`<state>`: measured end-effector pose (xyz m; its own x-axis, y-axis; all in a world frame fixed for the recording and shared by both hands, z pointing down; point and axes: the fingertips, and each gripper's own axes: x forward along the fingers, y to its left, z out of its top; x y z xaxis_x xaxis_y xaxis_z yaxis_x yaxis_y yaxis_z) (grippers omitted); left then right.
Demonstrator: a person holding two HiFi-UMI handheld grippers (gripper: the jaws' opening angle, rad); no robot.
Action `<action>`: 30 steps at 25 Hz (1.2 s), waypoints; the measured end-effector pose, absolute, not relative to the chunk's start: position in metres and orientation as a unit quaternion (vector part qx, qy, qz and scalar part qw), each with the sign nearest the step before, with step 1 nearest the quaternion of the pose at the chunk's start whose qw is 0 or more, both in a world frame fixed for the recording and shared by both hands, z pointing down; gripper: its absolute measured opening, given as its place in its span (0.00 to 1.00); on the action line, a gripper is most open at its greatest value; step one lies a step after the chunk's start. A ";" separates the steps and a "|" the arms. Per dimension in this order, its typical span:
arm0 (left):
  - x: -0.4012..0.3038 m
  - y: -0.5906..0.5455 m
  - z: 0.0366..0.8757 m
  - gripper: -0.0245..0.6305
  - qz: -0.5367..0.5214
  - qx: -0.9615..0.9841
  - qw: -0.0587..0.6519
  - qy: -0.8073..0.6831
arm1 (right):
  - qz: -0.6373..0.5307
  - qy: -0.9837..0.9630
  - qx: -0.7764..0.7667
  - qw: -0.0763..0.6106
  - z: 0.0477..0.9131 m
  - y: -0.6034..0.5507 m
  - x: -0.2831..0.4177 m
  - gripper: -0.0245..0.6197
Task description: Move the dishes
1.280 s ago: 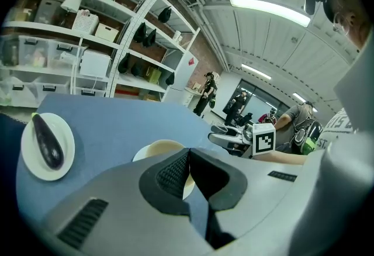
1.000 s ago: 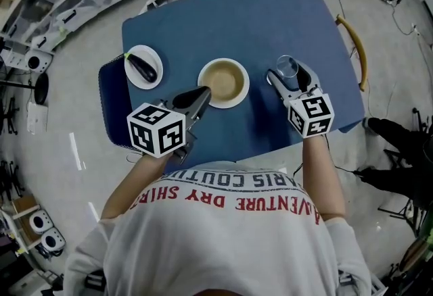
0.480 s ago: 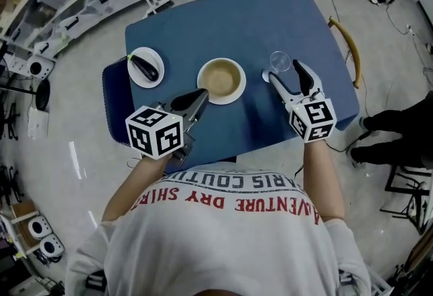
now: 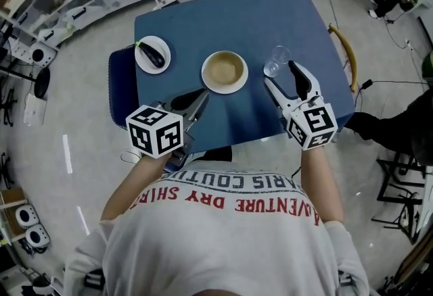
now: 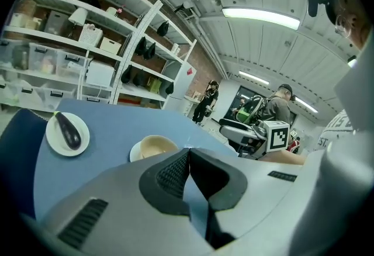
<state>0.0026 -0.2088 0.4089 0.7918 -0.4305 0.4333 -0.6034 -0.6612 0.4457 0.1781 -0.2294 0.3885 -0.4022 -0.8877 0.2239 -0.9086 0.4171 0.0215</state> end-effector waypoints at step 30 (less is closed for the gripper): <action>-0.068 -0.220 0.432 0.08 0.140 0.866 0.327 -0.352 | 0.299 -0.801 0.504 0.117 0.517 -0.285 0.104 0.48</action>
<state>-0.0677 -0.2201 0.4317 0.7132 -0.5175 0.4729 -0.7009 -0.5387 0.4675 0.1035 -0.2848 0.5174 -0.4638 -0.7380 0.4901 -0.8786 0.3122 -0.3614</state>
